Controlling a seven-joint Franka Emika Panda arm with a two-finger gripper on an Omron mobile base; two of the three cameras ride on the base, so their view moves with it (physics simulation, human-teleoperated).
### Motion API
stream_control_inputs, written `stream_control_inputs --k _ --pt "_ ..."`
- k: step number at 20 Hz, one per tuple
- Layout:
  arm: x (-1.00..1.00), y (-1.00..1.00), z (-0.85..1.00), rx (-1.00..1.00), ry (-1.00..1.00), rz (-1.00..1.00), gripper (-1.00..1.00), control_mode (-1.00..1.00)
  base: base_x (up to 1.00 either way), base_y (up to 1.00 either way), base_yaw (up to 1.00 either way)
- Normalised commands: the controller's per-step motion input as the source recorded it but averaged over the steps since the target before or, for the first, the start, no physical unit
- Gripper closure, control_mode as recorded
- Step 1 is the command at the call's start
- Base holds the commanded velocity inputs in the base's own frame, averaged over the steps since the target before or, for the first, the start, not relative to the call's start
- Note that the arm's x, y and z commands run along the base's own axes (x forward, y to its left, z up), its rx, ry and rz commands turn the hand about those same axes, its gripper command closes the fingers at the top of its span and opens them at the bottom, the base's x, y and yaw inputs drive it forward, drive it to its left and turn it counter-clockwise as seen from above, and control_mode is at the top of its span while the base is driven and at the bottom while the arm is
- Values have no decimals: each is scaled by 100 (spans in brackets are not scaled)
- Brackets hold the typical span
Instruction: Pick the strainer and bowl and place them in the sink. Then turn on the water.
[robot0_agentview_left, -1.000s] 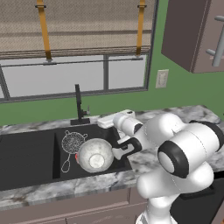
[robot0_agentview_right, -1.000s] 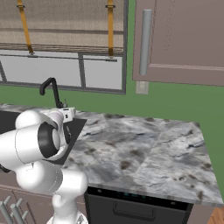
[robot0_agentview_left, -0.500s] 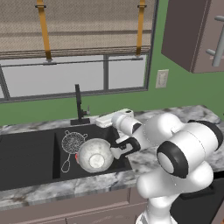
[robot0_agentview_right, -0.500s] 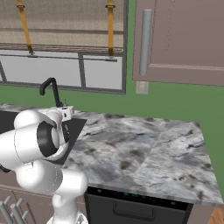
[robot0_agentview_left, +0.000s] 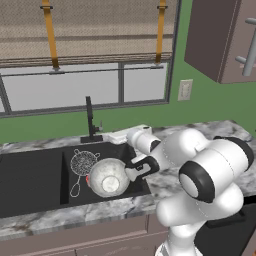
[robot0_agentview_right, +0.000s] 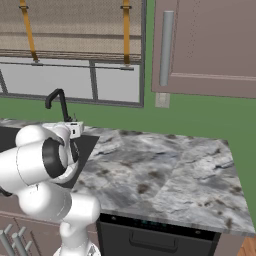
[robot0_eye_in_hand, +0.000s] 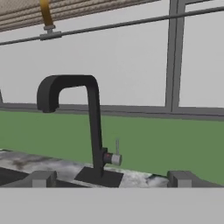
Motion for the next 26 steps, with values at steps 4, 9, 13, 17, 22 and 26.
stream_control_inputs --k 4,9,13,17,22,26 --pt "8 0 -29 10 -2 0 -100 -100 0 0 0" --pt "21 0 -28 3 -2 0 -100 -100 0 0 0" --pt "17 -2 -26 0 -4 0 -100 -100 0 0 0" --pt "8 -1 -26 0 -7 0 -100 -100 0 0 0" --pt "12 0 -18 0 -3 0 -100 -100 0 0 0" --pt "19 0 -25 0 -4 0 -100 -100 0 0 0"
